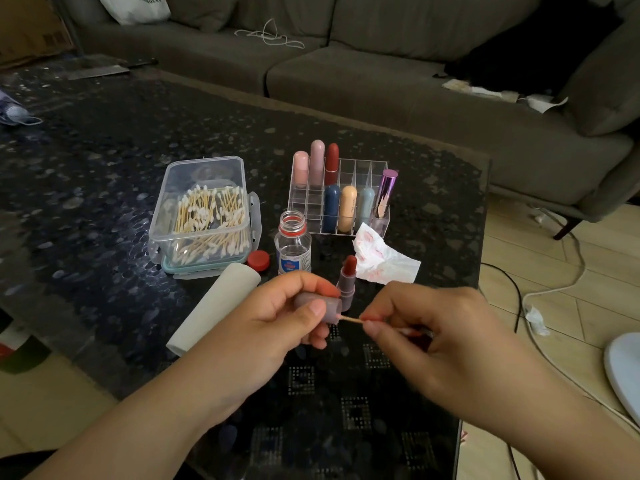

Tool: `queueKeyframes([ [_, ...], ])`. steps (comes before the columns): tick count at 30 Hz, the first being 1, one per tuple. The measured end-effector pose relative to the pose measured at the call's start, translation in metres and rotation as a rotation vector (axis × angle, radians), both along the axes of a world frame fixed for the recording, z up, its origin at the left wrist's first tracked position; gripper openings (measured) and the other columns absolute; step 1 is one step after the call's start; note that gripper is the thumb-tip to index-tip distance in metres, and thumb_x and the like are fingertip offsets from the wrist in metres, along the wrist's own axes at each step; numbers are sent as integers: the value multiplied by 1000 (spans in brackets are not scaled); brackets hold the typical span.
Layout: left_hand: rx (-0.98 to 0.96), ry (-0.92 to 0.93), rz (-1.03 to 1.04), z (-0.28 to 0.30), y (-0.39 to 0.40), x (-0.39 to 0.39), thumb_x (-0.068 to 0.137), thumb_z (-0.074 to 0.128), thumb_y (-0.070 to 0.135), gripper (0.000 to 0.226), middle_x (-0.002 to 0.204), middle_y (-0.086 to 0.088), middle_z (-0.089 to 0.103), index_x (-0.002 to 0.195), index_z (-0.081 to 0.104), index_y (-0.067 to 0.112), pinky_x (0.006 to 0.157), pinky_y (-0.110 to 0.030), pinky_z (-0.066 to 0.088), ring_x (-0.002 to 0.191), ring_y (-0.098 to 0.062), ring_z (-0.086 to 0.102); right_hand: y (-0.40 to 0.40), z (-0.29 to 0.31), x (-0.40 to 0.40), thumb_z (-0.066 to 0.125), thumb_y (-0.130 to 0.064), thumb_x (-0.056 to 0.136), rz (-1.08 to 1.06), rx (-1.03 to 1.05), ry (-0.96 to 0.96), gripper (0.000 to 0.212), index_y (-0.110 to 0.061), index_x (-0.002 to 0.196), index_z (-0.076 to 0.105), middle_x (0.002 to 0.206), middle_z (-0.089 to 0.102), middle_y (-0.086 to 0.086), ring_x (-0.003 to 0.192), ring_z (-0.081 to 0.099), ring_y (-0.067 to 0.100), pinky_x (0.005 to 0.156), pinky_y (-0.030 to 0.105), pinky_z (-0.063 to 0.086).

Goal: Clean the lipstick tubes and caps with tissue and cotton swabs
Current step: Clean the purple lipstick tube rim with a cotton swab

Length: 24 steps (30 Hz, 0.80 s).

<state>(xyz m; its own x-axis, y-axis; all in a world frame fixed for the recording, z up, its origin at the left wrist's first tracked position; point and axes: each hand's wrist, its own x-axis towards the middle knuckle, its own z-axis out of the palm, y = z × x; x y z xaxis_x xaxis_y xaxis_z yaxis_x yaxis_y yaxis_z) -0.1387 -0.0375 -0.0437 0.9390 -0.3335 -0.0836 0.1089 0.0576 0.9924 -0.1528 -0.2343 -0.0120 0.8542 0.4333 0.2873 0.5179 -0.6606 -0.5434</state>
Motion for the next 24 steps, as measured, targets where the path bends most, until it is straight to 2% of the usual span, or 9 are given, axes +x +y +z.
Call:
queueKeyframes([
  [2,10,5,2,0,0,-1,85,56,19,18,78,6,68,94,71,23,72,-20,51,77,-9,61,-1,1,0,61,-27,82,27,-6,28,5,-26,76,61,58,53,-11,52,49,5,49,6,32],
  [5,53,2,-8,0,1,-1,76,55,23,26,80,5,68,94,71,32,74,-22,51,77,-8,62,-3,1,2,61,-29,81,-40,26,12,5,-28,76,62,58,53,-11,50,49,5,47,7,32],
  [11,37,14,4,1,0,-1,77,54,26,24,81,-3,66,93,73,28,80,-34,48,73,-12,60,-1,2,1,60,-31,83,23,10,65,6,-27,79,63,61,56,-10,56,52,6,51,7,35],
  [16,35,13,-15,2,1,0,79,53,27,24,83,-8,65,93,73,25,78,-33,46,72,-13,59,-2,-2,5,54,-41,83,-79,-2,-4,7,-35,85,54,57,54,-16,56,53,2,50,10,37],
  [20,54,-5,-6,0,2,0,79,54,27,24,84,-9,66,93,73,27,80,-36,47,73,-14,59,-1,-4,4,42,-49,84,-3,-100,8,19,-33,86,53,52,43,-20,54,47,-1,50,12,34],
  [24,87,-9,-44,1,0,-2,79,53,29,23,89,-17,65,92,72,29,81,-36,48,73,-14,59,-2,-1,4,39,-50,85,-44,-100,-23,19,-36,89,52,54,45,-21,55,49,1,49,13,35],
])
